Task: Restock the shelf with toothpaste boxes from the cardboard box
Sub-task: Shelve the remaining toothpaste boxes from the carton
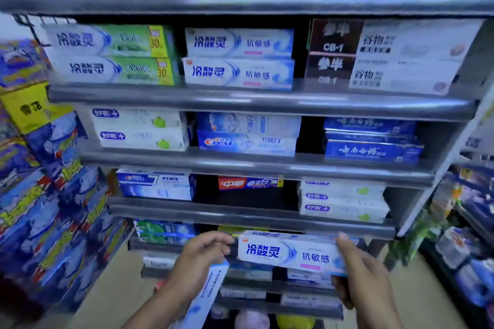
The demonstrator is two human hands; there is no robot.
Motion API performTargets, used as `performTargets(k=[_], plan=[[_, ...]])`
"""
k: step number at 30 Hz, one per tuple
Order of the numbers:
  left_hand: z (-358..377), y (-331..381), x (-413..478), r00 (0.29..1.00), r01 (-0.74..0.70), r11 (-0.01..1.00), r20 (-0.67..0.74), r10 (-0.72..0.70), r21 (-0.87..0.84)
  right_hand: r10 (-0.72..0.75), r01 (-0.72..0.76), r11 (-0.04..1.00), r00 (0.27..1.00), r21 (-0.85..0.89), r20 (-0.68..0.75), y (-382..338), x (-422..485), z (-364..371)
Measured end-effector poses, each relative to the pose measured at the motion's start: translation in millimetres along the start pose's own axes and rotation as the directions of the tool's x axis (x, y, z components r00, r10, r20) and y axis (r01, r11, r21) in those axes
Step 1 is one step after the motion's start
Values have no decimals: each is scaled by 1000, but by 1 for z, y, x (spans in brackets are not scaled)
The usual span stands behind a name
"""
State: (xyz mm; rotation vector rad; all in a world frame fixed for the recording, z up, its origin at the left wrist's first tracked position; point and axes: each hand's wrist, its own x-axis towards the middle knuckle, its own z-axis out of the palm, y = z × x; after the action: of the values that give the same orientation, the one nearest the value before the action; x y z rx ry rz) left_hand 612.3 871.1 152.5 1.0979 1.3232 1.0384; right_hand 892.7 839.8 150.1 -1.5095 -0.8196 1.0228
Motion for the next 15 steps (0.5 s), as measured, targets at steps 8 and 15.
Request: performTargets(k=[8, 15], plan=[[-9, 101, -29, 962, -272, 957, -33, 270, -103, -271, 272, 962, 960, -6, 65, -114, -23, 29], [-35, 167, -18, 915, -402, 904, -97, 391, -146, -510, 516, 850, 856, -107, 83, -185, -14, 64]])
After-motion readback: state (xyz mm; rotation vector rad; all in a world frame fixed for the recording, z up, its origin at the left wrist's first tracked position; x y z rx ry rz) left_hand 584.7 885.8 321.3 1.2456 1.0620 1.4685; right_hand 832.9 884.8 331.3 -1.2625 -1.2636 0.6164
